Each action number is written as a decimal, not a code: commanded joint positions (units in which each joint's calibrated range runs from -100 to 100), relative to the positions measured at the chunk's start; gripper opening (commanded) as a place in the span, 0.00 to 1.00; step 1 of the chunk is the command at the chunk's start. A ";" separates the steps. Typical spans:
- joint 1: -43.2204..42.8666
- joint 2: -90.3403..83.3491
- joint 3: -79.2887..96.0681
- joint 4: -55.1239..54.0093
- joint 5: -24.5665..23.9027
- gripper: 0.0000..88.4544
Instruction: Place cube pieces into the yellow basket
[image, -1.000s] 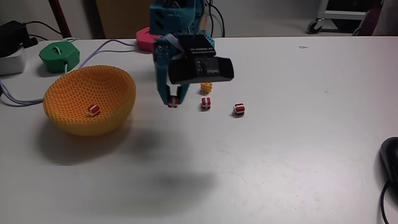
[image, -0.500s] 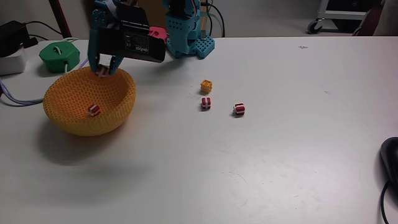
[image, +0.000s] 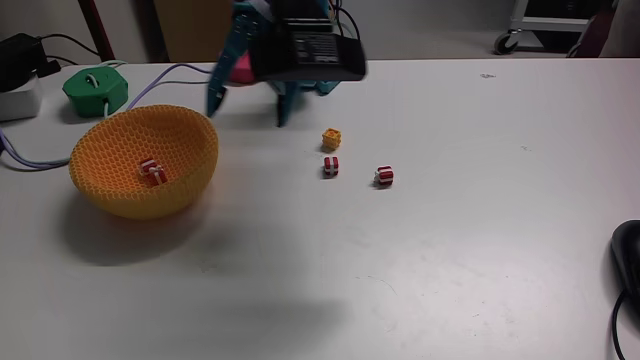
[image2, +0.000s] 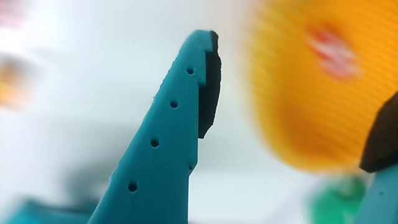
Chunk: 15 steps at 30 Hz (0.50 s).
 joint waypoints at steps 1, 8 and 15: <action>-13.68 -2.17 12.02 -13.37 -9.13 0.43; -18.43 -2.64 25.40 -17.37 -10.94 0.39; -16.85 -2.74 31.47 -22.75 -7.91 0.40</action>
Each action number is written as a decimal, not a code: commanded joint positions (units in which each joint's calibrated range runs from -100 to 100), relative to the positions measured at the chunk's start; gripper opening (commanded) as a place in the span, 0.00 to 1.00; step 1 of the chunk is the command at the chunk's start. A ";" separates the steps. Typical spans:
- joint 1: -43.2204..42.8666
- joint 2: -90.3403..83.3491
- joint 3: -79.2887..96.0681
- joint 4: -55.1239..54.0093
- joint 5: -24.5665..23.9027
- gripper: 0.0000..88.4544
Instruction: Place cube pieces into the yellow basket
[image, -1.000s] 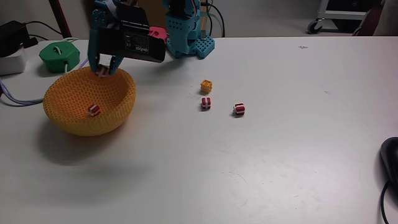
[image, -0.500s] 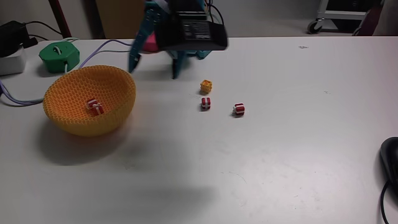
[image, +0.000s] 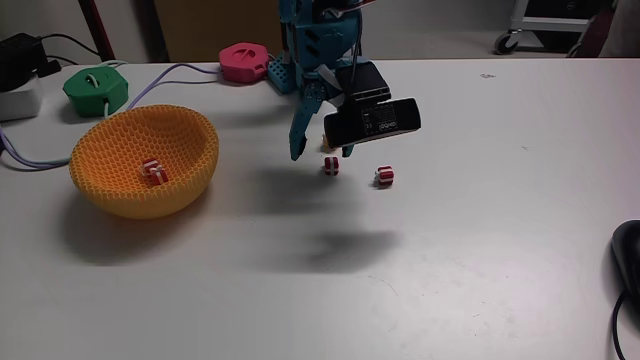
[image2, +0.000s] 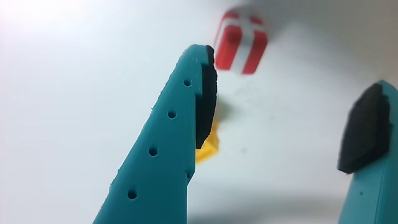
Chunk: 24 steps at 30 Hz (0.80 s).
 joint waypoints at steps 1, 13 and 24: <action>0.66 -1.67 1.21 -4.33 1.03 0.40; 2.61 2.12 4.39 -11.46 2.44 0.39; 2.24 1.65 7.37 -10.85 2.44 0.38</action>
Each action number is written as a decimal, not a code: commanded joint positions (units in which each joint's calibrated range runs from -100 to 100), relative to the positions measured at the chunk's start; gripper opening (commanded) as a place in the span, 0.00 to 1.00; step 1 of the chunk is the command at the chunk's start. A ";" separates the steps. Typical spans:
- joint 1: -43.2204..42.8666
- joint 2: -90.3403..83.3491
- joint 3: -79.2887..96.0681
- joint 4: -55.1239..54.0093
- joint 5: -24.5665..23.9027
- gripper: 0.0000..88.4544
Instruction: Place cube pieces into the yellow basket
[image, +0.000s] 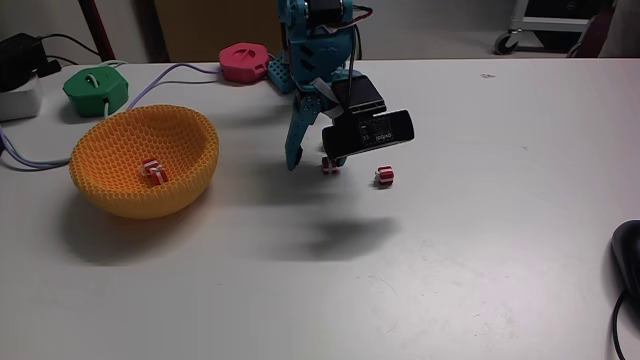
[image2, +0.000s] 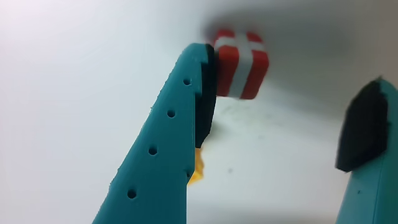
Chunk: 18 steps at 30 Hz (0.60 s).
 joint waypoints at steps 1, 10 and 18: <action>0.21 -0.62 0.67 -0.62 -0.24 0.37; 6.55 -0.52 -3.47 0.16 3.91 0.00; 28.82 -3.27 -34.09 12.67 21.68 0.00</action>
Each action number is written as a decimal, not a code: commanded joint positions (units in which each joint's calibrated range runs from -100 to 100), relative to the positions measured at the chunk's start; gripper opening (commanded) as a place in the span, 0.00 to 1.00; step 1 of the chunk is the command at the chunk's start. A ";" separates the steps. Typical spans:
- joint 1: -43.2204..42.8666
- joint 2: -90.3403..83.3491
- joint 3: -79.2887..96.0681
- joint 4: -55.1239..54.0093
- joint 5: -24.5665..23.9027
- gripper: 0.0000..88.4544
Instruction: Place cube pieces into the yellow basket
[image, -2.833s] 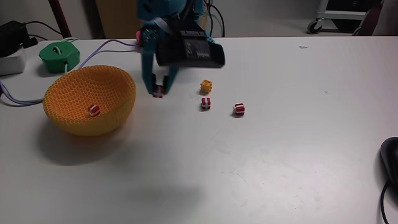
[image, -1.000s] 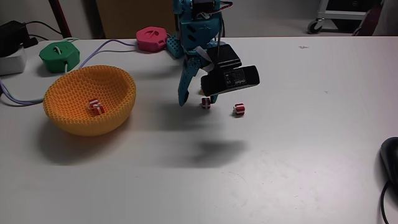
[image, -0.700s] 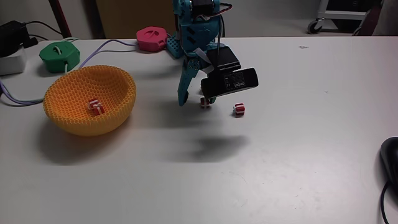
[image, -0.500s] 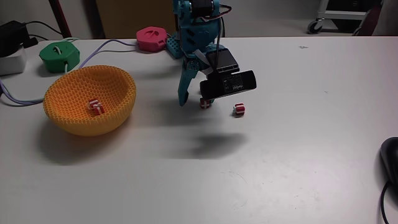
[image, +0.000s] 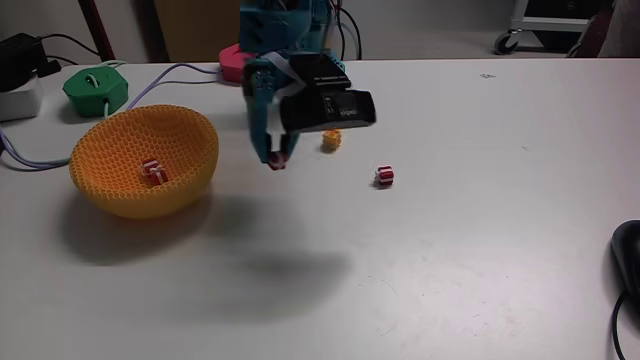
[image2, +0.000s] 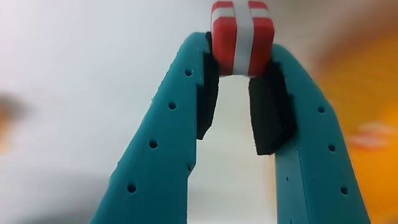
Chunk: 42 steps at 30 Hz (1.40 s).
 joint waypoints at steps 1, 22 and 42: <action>11.39 -2.68 -15.22 5.50 6.59 0.00; -0.16 -4.48 -16.57 15.49 -3.03 0.53; -38.56 -0.22 4.52 -2.84 -24.57 0.45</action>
